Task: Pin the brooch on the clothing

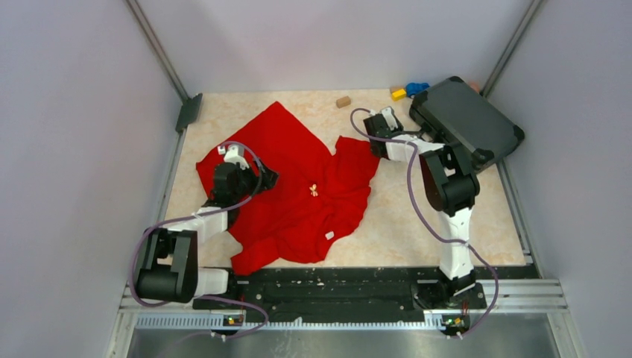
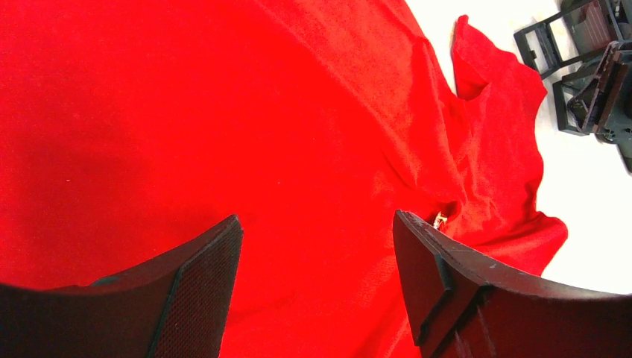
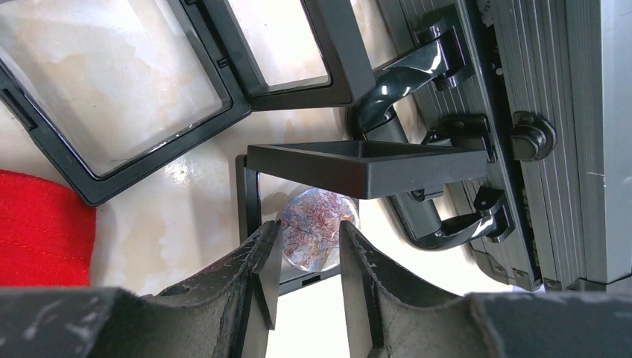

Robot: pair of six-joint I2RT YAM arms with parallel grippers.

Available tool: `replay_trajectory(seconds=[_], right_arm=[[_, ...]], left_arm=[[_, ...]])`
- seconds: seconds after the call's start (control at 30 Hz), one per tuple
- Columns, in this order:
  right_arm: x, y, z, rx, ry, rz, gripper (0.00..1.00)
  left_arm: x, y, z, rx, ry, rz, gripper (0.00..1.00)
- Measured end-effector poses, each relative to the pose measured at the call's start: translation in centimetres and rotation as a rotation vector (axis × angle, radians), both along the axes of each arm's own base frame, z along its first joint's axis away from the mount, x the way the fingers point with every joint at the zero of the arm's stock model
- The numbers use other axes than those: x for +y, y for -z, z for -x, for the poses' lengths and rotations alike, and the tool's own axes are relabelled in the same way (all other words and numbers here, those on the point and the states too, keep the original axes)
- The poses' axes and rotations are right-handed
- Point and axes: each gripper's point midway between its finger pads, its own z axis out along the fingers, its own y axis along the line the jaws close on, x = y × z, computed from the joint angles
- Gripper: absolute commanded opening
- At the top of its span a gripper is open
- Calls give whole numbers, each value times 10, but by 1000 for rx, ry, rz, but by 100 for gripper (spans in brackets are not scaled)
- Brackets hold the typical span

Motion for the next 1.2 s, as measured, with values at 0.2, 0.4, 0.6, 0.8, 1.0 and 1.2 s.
replay_trajectory(seconds=[0.2, 0.4, 0.6, 0.8, 1.0, 1.2], right_arm=[[2, 1, 0, 2, -5, -11, 36], [1, 2, -1, 5, -7, -20, 36], [3, 0, -1, -1, -8, -32, 36], [5, -6, -1, -9, -15, -46, 36], [6, -6, -1, -9, -19, -51, 36], [6, -6, -1, -9, -19, -57, 35]], left_arm=[[-1, 1, 1, 2, 7, 3, 77], [-3, 6, 1, 18, 14, 6, 77], [-4, 7, 2, 24, 20, 11, 77], [-5, 7, 3, 24, 27, 14, 77], [-6, 8, 3, 28, 34, 17, 77], [-7, 10, 4, 34, 36, 17, 77]])
